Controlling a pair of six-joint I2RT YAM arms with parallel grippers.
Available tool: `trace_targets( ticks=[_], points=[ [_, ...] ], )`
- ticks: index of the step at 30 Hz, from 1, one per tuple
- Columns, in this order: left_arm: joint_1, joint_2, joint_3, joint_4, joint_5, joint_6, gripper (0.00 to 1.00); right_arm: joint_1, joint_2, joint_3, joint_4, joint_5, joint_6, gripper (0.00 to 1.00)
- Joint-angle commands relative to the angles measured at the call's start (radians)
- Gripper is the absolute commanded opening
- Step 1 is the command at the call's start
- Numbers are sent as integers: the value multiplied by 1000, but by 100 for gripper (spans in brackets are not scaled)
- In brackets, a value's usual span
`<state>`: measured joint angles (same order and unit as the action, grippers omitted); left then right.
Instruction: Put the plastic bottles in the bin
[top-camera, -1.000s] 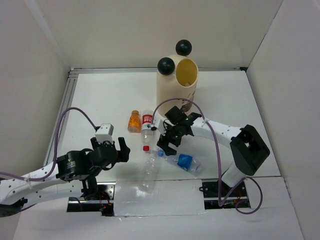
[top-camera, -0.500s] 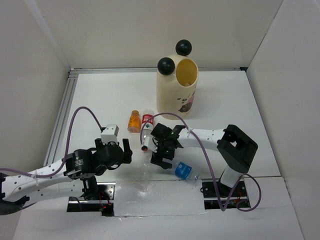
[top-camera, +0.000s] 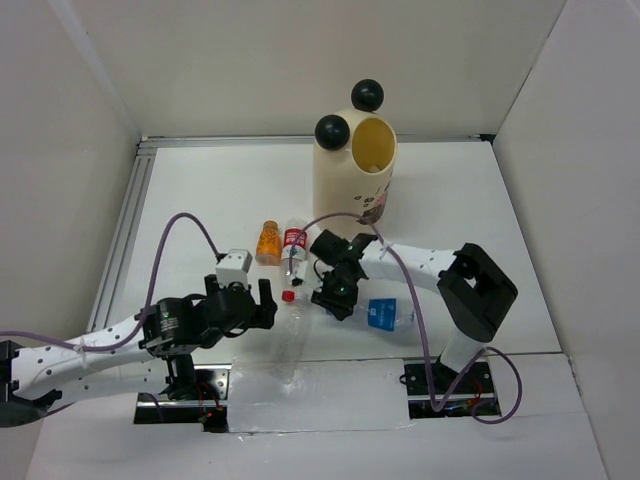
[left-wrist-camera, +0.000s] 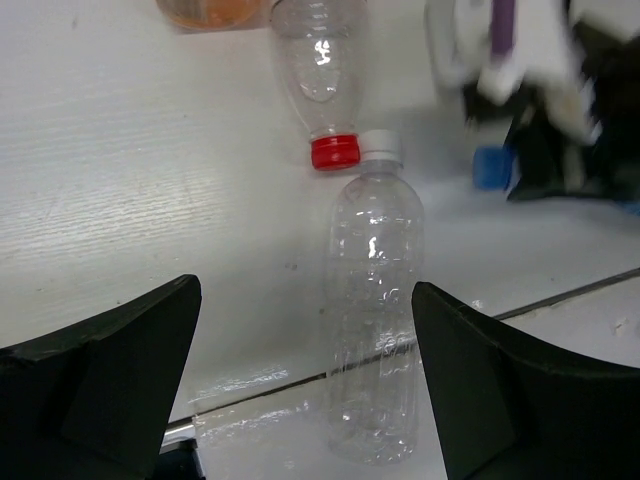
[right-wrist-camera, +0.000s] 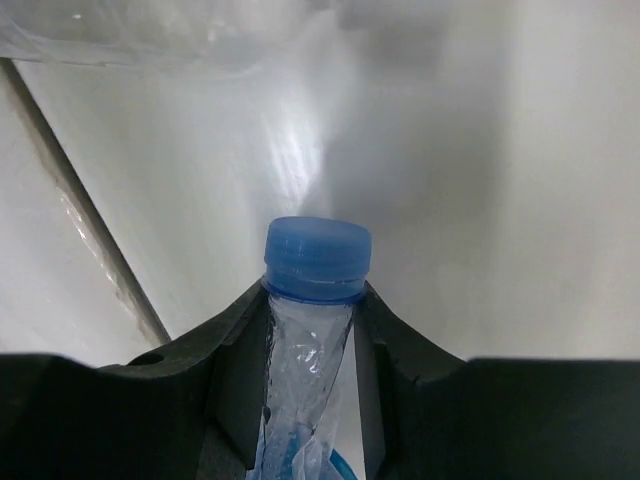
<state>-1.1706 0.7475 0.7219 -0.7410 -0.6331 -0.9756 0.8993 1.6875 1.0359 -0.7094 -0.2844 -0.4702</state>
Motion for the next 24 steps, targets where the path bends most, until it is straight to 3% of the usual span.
trace_targets(
  ticks=[1,4,7,11,13,16,18,20,24],
  points=[
    [-6,47,-36,133,93,98,99,-144,-35,210,-180,-93,-125,0],
    [-6,75,-47,204,150,144,99,-264,-89,447,-294,-252,-287,0],
    [-6,113,-58,267,179,181,99,-419,-144,669,-303,-421,-378,0],
    [-6,190,-38,296,199,236,99,-587,-153,942,-331,-699,-393,0],
    [-6,210,-38,296,199,236,99,-647,-164,957,-315,-813,-393,0],
    [-6,231,-29,316,208,245,99,-755,-261,867,-45,-981,-230,0],
    [-6,242,-29,325,208,245,99,-819,-337,738,247,-1047,-116,0],
    [-6,254,-29,335,199,245,99,-829,-353,675,412,-1056,-134,0],
    [-6,319,-29,335,199,226,99,-820,-303,665,496,-1023,-171,0]
  ],
)
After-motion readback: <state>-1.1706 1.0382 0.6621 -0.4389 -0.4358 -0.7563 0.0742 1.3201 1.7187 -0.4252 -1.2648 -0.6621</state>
